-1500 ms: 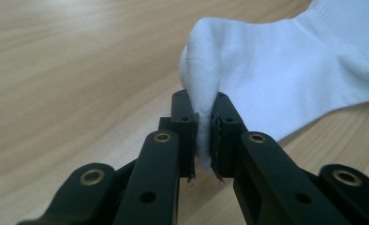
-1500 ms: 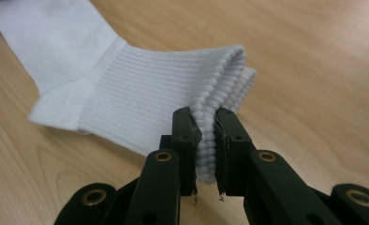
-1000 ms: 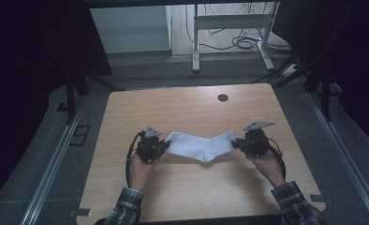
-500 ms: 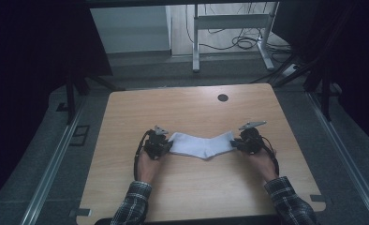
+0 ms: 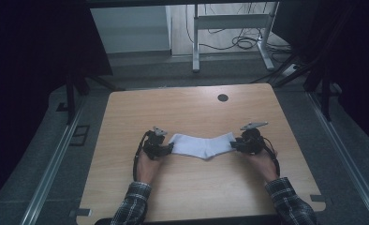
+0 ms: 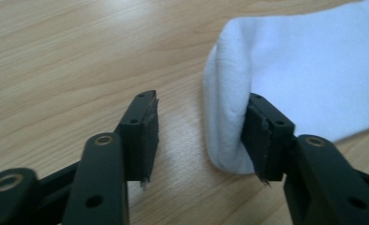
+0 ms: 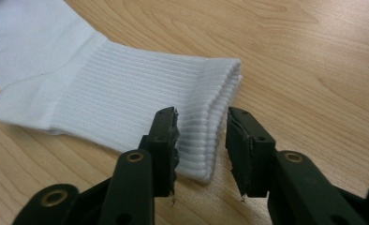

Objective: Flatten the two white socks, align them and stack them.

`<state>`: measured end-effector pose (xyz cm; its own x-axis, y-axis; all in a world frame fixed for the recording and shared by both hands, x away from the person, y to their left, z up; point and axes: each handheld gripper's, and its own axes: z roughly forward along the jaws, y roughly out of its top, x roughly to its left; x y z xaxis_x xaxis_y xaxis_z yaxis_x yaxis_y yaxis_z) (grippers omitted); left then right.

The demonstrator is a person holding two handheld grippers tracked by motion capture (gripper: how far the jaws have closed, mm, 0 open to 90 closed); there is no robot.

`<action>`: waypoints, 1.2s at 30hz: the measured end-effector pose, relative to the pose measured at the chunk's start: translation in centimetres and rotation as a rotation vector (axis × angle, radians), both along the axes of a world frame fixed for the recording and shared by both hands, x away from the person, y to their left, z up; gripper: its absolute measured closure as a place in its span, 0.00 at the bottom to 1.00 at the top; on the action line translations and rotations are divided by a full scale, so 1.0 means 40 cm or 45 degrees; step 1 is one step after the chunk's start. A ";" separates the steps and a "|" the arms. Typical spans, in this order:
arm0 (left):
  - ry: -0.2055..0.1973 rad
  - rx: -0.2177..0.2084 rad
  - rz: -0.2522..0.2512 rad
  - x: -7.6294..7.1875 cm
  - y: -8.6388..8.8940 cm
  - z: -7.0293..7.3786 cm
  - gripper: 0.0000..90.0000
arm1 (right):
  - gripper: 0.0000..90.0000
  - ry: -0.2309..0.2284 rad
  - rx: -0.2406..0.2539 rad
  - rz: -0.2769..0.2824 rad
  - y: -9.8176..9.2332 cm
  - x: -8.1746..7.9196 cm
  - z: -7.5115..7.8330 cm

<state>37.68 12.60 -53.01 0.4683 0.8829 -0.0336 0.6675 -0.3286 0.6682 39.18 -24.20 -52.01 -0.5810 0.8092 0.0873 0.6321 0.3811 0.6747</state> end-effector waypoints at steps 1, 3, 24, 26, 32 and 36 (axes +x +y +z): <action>0.004 -0.001 0.007 0.001 0.004 0.001 0.45 | 0.66 -0.005 0.004 0.001 -0.001 -0.001 0.002; 0.001 -0.006 0.016 0.000 0.010 0.003 0.41 | 0.64 -0.011 0.013 -0.001 -0.002 -0.002 0.007; -0.024 -0.111 -0.095 -0.091 0.071 0.056 0.20 | 0.36 -0.066 0.036 0.115 -0.021 -0.068 0.066; -0.031 -0.090 -0.105 -0.108 0.073 0.061 0.19 | 0.32 -0.079 0.036 0.130 -0.025 -0.080 0.070; -0.057 -0.107 -0.138 -0.168 0.088 0.068 0.15 | 0.24 -0.081 0.043 0.146 -0.045 -0.118 0.075; -0.075 -0.106 -0.156 -0.207 0.099 0.063 0.15 | 0.20 -0.074 0.044 0.150 -0.062 -0.145 0.073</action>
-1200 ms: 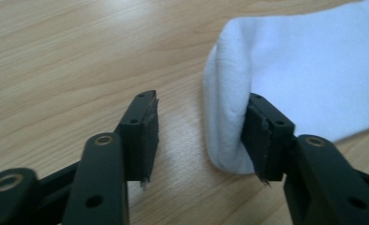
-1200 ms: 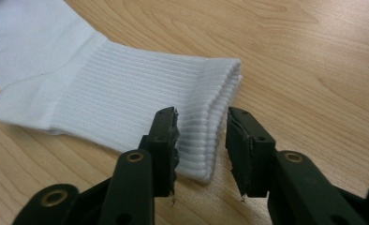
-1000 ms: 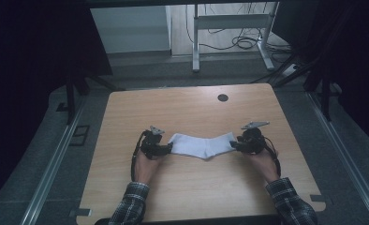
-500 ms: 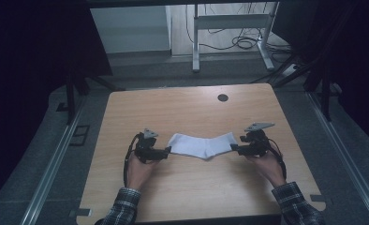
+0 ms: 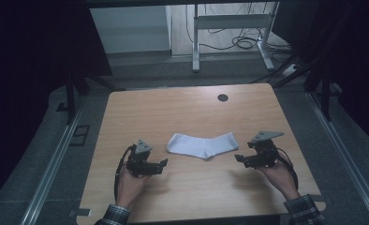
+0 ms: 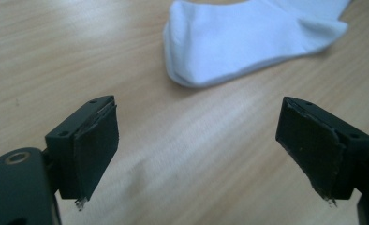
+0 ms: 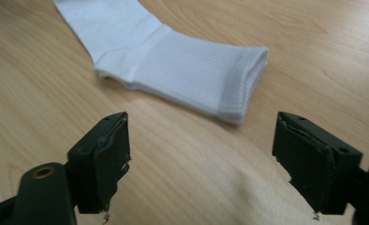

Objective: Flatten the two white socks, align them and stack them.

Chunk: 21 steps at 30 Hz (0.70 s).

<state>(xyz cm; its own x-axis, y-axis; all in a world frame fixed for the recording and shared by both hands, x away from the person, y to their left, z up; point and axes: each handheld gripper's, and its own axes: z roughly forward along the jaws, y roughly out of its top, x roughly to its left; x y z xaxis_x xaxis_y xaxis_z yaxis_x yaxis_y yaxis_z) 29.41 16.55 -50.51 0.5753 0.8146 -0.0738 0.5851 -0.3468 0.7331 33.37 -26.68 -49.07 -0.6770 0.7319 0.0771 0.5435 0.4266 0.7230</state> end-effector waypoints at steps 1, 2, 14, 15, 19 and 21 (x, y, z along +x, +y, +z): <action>-0.002 0.004 -0.004 -0.007 0.002 -0.001 0.15 | 0.20 -0.002 0.000 0.000 -0.005 -0.007 0.000; -0.004 -0.001 -0.004 -0.016 0.005 -0.004 0.14 | 0.19 -0.005 0.004 -0.002 -0.008 -0.012 0.000; 0.027 0.004 -0.036 -0.093 0.015 -0.053 0.13 | 0.15 0.034 0.006 -0.003 -0.037 -0.075 -0.048; 0.023 0.024 -0.038 -0.096 0.015 -0.057 0.13 | 0.14 0.034 -0.002 -0.002 -0.037 -0.078 -0.053; 0.029 0.073 -0.050 -0.100 0.013 -0.067 0.13 | 0.13 0.044 -0.041 0.005 -0.037 -0.082 -0.077; 0.039 0.087 -0.057 -0.100 0.011 -0.070 0.13 | 0.13 0.049 -0.080 0.002 -0.037 -0.082 -0.090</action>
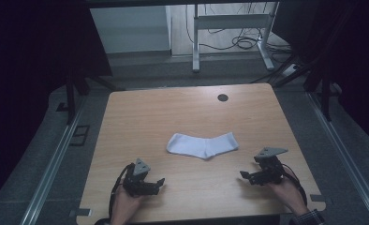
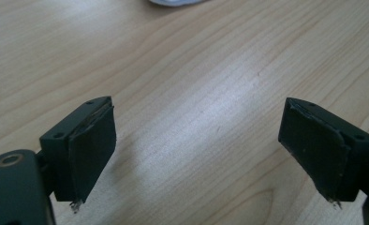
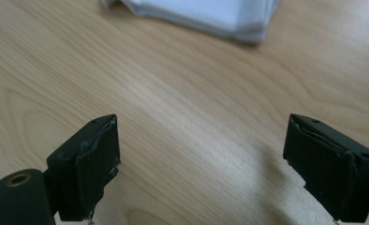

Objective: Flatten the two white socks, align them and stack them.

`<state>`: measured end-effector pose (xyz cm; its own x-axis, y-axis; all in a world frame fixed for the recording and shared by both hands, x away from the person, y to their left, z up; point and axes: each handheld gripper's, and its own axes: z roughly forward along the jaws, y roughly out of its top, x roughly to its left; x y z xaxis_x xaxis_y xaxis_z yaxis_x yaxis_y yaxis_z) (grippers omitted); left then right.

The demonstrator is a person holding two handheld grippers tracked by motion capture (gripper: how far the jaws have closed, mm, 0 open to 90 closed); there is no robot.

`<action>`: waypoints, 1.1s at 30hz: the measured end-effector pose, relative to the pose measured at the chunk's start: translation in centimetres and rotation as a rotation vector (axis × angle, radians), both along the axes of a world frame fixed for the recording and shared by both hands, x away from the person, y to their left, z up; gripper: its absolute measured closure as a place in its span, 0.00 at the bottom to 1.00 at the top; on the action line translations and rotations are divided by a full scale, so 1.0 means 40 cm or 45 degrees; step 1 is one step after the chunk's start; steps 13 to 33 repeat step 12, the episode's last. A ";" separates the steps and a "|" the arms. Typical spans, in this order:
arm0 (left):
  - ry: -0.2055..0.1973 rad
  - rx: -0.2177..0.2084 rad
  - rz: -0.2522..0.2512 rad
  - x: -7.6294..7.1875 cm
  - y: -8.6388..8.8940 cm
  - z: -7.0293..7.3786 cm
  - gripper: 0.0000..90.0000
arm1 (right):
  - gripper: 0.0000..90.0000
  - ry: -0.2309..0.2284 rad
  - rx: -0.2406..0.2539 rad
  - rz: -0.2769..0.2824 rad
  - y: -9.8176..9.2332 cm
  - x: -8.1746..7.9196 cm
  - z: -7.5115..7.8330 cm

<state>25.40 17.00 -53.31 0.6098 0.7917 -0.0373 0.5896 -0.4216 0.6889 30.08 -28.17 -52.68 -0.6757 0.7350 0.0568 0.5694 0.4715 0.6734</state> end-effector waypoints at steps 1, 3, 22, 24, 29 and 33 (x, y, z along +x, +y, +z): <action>0.011 0.007 -0.001 0.000 -0.002 -0.003 0.13 | 0.13 0.004 -0.014 -0.002 0.000 0.000 -0.006; 0.033 0.026 -0.003 0.001 -0.006 -0.011 0.13 | 0.11 0.006 -0.041 -0.001 -0.002 0.000 -0.017; 0.028 0.028 -0.012 0.002 -0.002 -0.023 0.12 | 0.03 -0.038 -0.062 -0.009 -0.005 -0.003 -0.030; 0.028 0.028 -0.012 0.002 -0.002 -0.023 0.12 | 0.03 -0.038 -0.062 -0.009 -0.005 -0.003 -0.030; 0.028 0.028 -0.012 0.002 -0.002 -0.023 0.12 | 0.03 -0.038 -0.062 -0.009 -0.005 -0.003 -0.030; 0.028 0.028 -0.012 0.002 -0.002 -0.023 0.12 | 0.03 -0.038 -0.062 -0.009 -0.005 -0.003 -0.030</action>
